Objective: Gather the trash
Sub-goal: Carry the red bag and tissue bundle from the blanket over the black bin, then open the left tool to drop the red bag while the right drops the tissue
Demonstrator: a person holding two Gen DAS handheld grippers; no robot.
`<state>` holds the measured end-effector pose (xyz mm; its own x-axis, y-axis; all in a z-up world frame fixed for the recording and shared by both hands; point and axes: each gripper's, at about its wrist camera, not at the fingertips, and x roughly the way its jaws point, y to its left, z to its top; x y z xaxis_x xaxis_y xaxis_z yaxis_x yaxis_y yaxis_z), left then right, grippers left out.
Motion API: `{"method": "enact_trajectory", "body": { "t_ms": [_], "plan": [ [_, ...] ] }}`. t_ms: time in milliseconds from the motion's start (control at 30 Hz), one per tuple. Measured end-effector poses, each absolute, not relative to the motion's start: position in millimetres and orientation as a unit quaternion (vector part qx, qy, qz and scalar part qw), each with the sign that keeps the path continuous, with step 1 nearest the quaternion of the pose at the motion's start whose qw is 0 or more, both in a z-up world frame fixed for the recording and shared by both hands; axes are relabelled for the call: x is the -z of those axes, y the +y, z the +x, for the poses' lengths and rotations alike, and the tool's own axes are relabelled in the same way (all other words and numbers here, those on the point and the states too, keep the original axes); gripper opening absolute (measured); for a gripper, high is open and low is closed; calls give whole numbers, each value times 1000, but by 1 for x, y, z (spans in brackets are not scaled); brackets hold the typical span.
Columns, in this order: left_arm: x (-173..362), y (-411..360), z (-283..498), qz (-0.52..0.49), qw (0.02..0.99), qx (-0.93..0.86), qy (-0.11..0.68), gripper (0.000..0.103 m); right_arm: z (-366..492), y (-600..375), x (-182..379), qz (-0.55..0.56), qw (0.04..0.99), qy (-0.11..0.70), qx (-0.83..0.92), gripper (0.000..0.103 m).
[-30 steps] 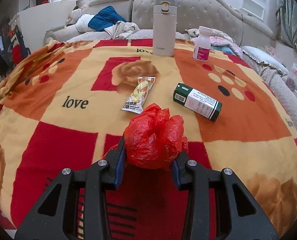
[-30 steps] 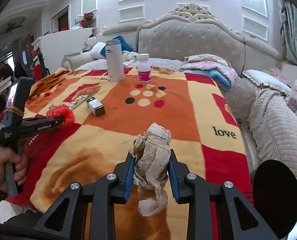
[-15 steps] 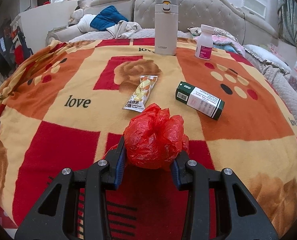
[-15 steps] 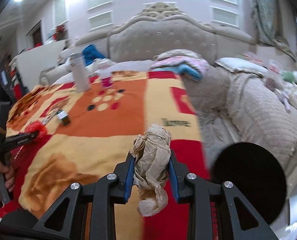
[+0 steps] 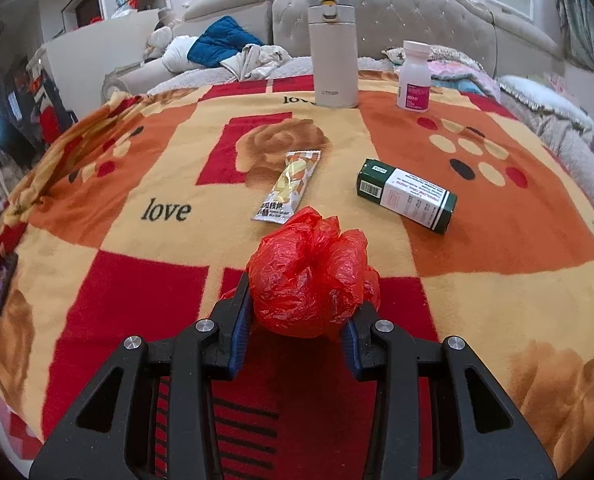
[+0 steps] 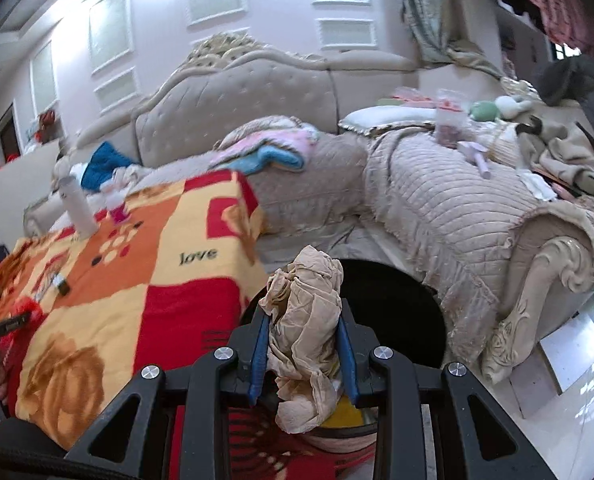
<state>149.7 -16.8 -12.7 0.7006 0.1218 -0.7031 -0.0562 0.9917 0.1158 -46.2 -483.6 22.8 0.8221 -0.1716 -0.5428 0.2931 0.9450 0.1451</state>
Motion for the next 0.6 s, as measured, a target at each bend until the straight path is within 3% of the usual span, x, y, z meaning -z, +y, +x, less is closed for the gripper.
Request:
{"method": "enact_trajectory", "body": {
  "t_ms": [133,333,600],
  "plan": [
    [-17,-56,138,33,936,-2,351,36,-47,-509,-31,146,946,254,142,28],
    [-60,-180,112,51,928,197,313,36,-39,-532,-13,153,936,276,157,28],
    [-33,-332,104,71,861,368,344,37,-24,-552,5,183,924,303,141,28]
  ]
}}
